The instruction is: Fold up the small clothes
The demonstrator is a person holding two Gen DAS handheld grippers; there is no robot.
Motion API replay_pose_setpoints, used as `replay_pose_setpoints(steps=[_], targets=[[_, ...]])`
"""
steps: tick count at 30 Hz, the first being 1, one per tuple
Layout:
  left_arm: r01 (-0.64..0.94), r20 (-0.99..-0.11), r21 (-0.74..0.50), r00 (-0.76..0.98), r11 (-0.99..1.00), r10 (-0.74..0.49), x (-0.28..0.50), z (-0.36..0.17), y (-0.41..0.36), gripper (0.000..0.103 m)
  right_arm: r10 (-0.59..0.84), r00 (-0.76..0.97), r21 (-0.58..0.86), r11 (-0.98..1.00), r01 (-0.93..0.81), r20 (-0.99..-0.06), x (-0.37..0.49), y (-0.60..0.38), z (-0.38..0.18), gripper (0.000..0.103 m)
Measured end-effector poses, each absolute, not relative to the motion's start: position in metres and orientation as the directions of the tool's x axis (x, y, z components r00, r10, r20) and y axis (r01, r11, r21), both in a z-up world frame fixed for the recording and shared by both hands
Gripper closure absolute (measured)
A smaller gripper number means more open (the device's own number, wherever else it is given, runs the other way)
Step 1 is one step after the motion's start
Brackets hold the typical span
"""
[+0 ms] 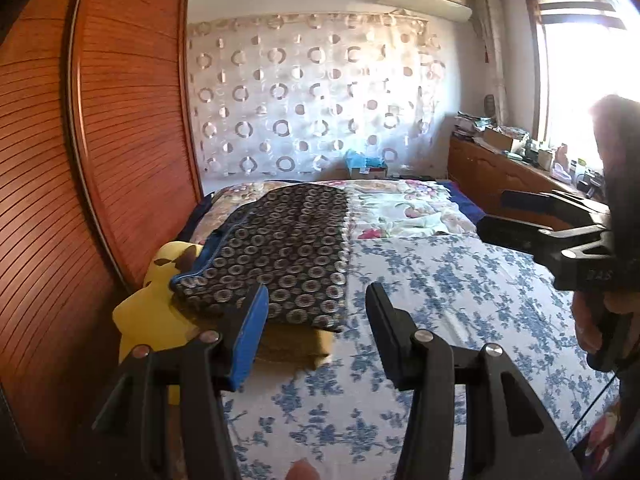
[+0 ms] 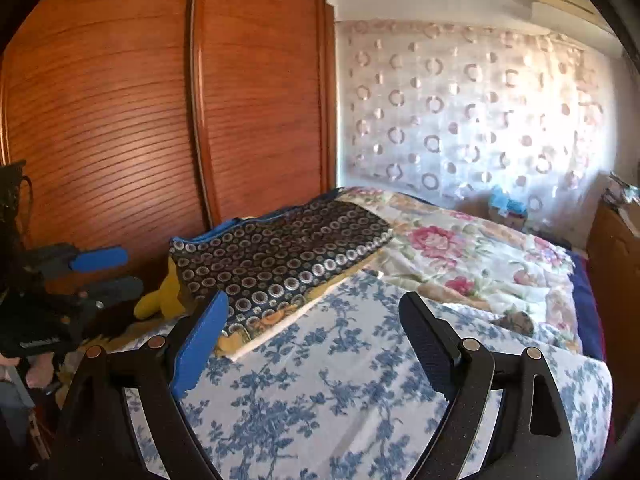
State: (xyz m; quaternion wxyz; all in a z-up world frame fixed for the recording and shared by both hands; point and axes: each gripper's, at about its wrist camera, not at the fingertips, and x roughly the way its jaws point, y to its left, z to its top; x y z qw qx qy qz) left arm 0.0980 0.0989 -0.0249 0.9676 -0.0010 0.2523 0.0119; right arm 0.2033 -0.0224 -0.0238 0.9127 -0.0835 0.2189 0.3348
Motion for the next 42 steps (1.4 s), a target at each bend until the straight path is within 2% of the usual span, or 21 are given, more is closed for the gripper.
replay_pose_setpoints(steps=[5,12,26,42], targets=[[0.032,-0.484,-0.043,0.873,0.999,-0.049,0.102,-0.019,0.078,0.053,0.539,0.724,-0.009,0.799,-0.601,-0.431,0.181,-0.05,-0.016,0.014],[0.068,-0.466,-0.03,0.881,0.997,-0.074,0.108,-0.003,0.044,0.053,0.445,0.802,0.003,0.875,-0.484,-0.398,0.152,-0.099,-0.002,0.006],[0.127,-0.435,-0.041,0.891,0.991,-0.132,0.11,0.024,0.003,0.053,0.248,0.908,0.008,0.965,-0.261,-0.338,0.119,-0.166,0.019,0.005],[0.122,-0.436,-0.041,0.891,0.992,-0.127,0.109,0.02,-0.001,0.053,0.205,0.921,0.005,0.976,-0.216,-0.33,0.111,-0.178,0.019,0.005]])
